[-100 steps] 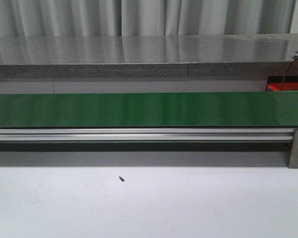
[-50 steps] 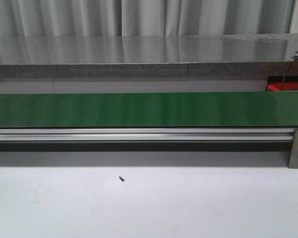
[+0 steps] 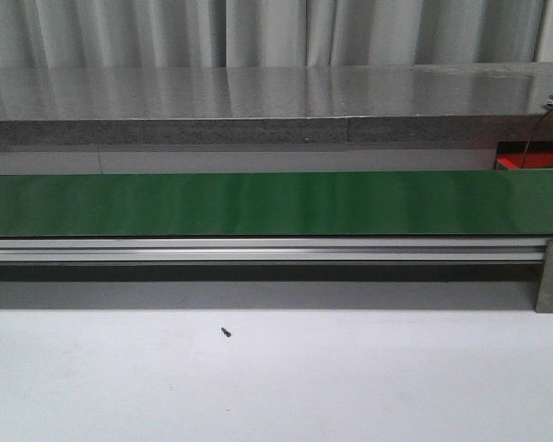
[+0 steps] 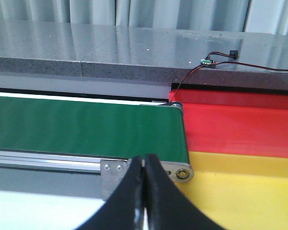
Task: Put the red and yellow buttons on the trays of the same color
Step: 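Grasp the yellow button with the left gripper and lift it over the belt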
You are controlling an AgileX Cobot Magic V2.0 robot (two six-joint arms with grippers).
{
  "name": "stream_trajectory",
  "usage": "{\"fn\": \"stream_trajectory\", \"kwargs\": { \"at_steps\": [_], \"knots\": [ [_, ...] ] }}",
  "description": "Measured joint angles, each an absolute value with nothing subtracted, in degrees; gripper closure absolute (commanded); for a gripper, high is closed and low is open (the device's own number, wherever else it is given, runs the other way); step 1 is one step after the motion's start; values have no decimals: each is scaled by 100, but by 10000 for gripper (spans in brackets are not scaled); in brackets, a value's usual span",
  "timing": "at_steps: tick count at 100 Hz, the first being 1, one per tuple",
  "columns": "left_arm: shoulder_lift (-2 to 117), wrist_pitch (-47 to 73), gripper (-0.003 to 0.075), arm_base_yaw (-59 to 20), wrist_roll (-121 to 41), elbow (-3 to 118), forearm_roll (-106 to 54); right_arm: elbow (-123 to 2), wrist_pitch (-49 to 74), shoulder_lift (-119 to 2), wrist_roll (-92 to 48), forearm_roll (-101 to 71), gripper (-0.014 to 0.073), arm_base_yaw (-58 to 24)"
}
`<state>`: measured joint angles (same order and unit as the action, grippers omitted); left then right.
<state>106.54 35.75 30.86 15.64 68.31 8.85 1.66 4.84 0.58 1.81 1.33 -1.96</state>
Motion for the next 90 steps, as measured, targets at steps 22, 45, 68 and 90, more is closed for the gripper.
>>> {"fn": "stream_trajectory", "kwargs": {
  "at_steps": [22, 45, 68, 90],
  "knots": [
    [10537, 3650, 698, 3193, 1564, 6831, 876, 166, 484, 58, 181, 133, 662, -196],
    [9738, 3857, 698, 3193, 1527, 6831, 853, 166, 484, 58, 181, 133, 662, -196],
    [8977, 4039, 698, 2949, 968, 6910, 394, 166, 484, 58, 181, 133, 662, -196],
    [8938, 4300, 698, 2382, 514, 7305, 0, 166, 484, 58, 181, 133, 662, -196]
  ]
}}
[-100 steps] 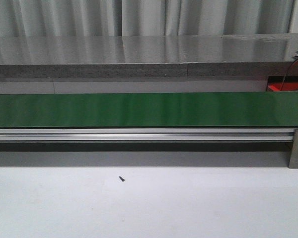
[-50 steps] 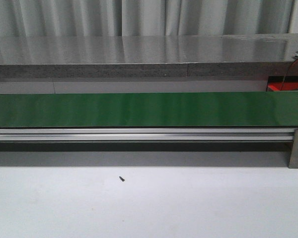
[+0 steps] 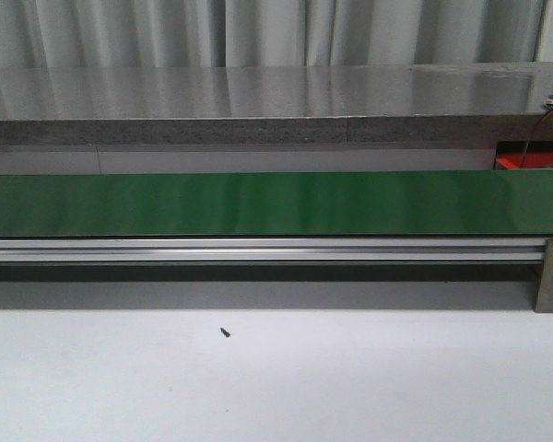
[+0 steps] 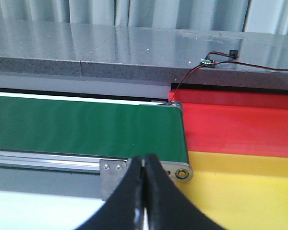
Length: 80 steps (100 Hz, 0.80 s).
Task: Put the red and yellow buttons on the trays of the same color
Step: 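Grasp the yellow button with the left gripper and lift it over the belt, then lower the yellow button onto the green belt and open the left gripper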
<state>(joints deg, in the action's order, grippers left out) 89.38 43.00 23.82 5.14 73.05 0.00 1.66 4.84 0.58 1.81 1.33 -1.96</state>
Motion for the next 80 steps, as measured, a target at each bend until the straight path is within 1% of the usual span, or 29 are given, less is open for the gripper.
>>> {"fn": "stream_trajectory", "kwargs": {
  "at_steps": [33, 57, 67, 74, 80],
  "knots": [
    [9392, 4348, 698, 1658, 355, 7559, 0, 166, 484, 58, 181, 133, 662, -196],
    [9801, 4348, 692, 1468, 312, 7580, -66, 166, 484, 58, 181, 133, 662, -196],
    [9919, 4348, 651, 1463, 300, 7590, -81, 166, 484, 58, 181, 133, 662, -196],
    [9996, 4348, 594, 1463, 254, 7590, -104, 166, 484, 58, 181, 133, 662, -196],
    [10039, 4335, 515, 1463, 244, 7590, -134, 166, 484, 58, 181, 133, 662, -196]
  ]
}}
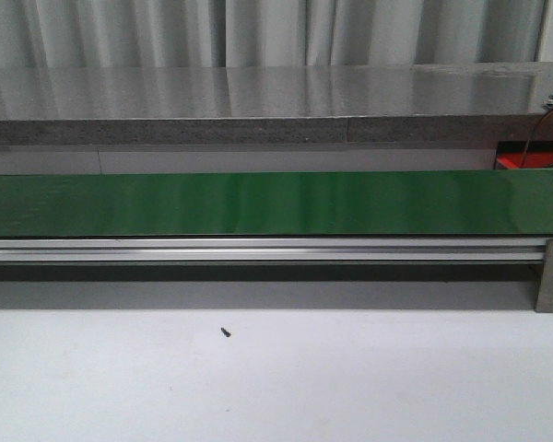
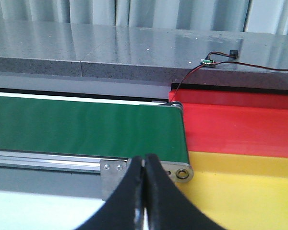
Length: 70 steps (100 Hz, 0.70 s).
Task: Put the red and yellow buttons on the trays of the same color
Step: 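Lower the yellow button onto the green belt and open the left gripper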
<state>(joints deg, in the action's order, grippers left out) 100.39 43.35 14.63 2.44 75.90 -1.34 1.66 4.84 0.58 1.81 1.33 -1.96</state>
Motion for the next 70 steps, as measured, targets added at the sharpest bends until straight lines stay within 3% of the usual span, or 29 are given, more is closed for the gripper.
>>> {"fn": "stream_trajectory", "kwargs": {
  "at_steps": [18, 25, 70],
  "knots": [
    [10045, 4335, 189, 1463, 0, 7602, -293, 166, 484, 58, 181, 133, 662, -196],
    [10045, 4335, 113, 1463, -163, 7602, -443, 166, 484, 58, 181, 133, 662, -196],
    [9664, 4419, 97, 1488, -281, 8148, -737, 166, 484, 58, 181, 133, 662, -196]
  ]
}}
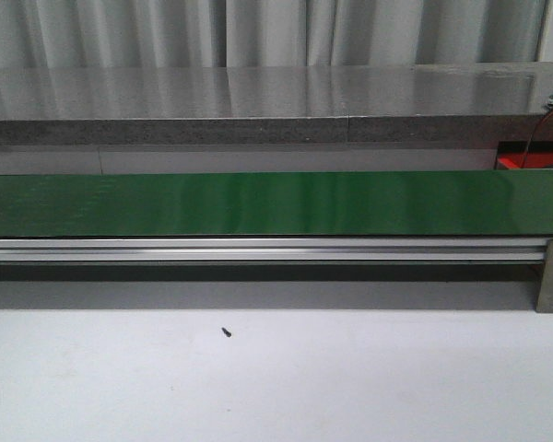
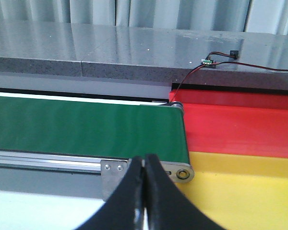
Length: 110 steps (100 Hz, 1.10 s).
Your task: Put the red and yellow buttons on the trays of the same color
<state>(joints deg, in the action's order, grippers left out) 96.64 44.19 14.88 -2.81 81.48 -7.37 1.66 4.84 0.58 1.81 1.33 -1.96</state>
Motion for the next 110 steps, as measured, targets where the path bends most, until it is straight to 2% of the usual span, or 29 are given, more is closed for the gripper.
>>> {"fn": "stream_trajectory", "kwargs": {
  "at_steps": [16, 46, 63, 78, 110],
  "knots": [
    [9403, 4522, 99, 1877, -110, 8170, -570, 166, 484, 58, 181, 133, 662, -196],
    [9391, 4763, 99, 3374, 173, 7912, 0, 166, 484, 58, 181, 133, 662, -196],
    [9391, 4497, 99, 4065, 373, 7669, 0, 166, 484, 58, 181, 133, 662, -196],
    [9391, 4190, 99, 4315, 447, 7593, 76, 166, 484, 58, 181, 133, 662, -196],
    [9830, 3998, 99, 4347, 474, 7593, 191, 166, 484, 58, 181, 133, 662, -196]
  ]
}}
